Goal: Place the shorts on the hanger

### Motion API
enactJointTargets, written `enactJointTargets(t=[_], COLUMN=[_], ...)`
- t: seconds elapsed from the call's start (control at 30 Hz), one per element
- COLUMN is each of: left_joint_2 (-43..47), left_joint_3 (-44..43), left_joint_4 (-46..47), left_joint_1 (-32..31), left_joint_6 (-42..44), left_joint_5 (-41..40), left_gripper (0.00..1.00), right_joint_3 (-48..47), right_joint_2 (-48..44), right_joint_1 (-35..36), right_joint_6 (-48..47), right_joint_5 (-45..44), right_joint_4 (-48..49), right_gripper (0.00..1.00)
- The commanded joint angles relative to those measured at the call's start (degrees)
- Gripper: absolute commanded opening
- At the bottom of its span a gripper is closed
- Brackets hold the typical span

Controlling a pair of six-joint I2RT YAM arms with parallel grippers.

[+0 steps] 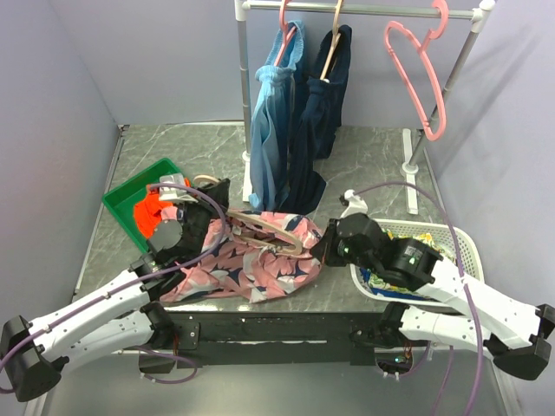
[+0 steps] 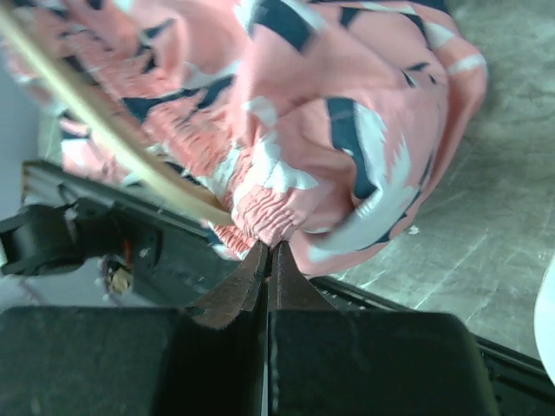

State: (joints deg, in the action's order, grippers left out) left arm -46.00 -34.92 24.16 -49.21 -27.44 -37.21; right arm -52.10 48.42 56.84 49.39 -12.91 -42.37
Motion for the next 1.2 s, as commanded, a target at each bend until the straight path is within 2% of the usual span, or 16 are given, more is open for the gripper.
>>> enactJointTargets(t=[0.0,0.2,0.23,0.4,0.6,0.73,0.87,1.0,1.17], left_joint_2=[-0.5,-3.1,-3.7,-4.6,-6.5,-7.6,-8.7,-9.8,-11.5], left_joint_3=[-0.1,-2.3,-2.8,-7.5,-15.9,-21.1,-25.1,-28.6,-37.8], left_joint_4=[5.2,7.1,7.3,6.3,3.1,0.4,-1.7,-3.4,-10.1], left_joint_1=[0.5,-0.4,-1.1,-2.6,-6.6,-8.8,-10.1,-11.8,-12.8], left_joint_6=[6.6,8.2,8.6,10.6,13.6,12.8,12.1,13.3,13.5], left_joint_5=[-3.6,-4.1,-4.9,-5.3,-9.4,-11.2,-10.0,-7.5,-3.4], left_gripper=[0.01,0.01,0.01,0.01,0.01,0.01,0.01,0.01,0.01], right_joint_3=[-9.9,-20.1,-21.5,-29.7,-36.0,-39.8,-43.3,-55.6,-66.6], right_joint_2=[2.2,7.3,8.3,14.8,19.9,23.2,27.5,31.6,35.6], right_joint_1=[-1.9,-8.2,-8.5,-8.4,-8.1,-8.2,-7.6,-7.1,-7.1], right_joint_6=[-4.2,-6.3,-6.4,-3.9,-1.2,0.4,3.6,3.5,3.5], right_joint_5=[3.8,12.7,16.1,19.3,15.0,11.2,12.6,11.8,11.3], right_joint_4=[-8.6,-11.7,-11.8,-9.9,-7.3,-4.6,-0.9,-2.0,-4.0], right_gripper=[0.0,0.0,0.0,0.0,0.0,0.0,0.0,0.0,0.0])
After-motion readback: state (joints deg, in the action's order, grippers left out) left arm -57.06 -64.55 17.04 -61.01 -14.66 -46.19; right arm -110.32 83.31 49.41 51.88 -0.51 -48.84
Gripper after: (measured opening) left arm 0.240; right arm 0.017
